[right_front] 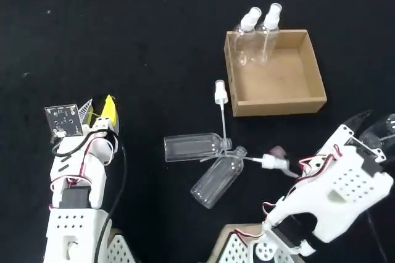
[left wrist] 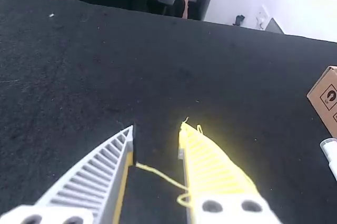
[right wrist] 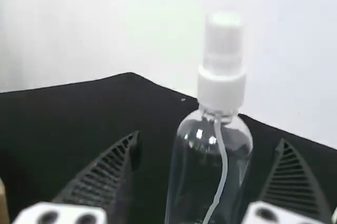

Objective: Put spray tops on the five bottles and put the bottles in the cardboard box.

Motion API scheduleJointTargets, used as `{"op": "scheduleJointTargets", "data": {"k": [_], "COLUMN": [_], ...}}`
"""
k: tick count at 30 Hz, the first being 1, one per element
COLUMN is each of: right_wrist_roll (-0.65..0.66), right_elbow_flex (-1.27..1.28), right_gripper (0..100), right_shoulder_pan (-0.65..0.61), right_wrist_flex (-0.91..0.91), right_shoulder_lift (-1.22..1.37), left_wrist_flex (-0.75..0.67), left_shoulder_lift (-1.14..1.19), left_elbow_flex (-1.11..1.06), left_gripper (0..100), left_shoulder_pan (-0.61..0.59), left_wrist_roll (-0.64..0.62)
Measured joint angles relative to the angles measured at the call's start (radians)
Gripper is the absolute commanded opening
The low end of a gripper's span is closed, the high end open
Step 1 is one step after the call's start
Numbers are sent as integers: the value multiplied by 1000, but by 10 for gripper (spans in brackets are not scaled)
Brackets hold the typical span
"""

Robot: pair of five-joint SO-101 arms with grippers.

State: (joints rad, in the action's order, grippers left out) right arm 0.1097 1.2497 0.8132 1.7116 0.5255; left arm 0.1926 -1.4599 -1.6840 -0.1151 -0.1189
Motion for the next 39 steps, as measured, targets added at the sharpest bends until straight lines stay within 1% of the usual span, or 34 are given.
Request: {"op": "scheduleJointTargets", "data": {"k": [7,27,36,39], "right_wrist_roll": [0,0,3,63], "right_elbow_flex": [141,414,427,427], "right_gripper": [332,329,329,329], "right_shoulder_pan": [-9,-9,-9,-9], "right_wrist_flex": [2,2,2,2], "right_shoulder_lift": [-201,-543,-585,-585], "left_wrist_flex": [0,0,0,0], "left_shoulder_lift": [0,0,0,0], "left_elbow_flex": [0,0,0,0], "left_gripper": [138,138,138,138], "left_shoulder_pan": [0,0,0,0], "left_wrist_roll": [0,0,0,0]}}
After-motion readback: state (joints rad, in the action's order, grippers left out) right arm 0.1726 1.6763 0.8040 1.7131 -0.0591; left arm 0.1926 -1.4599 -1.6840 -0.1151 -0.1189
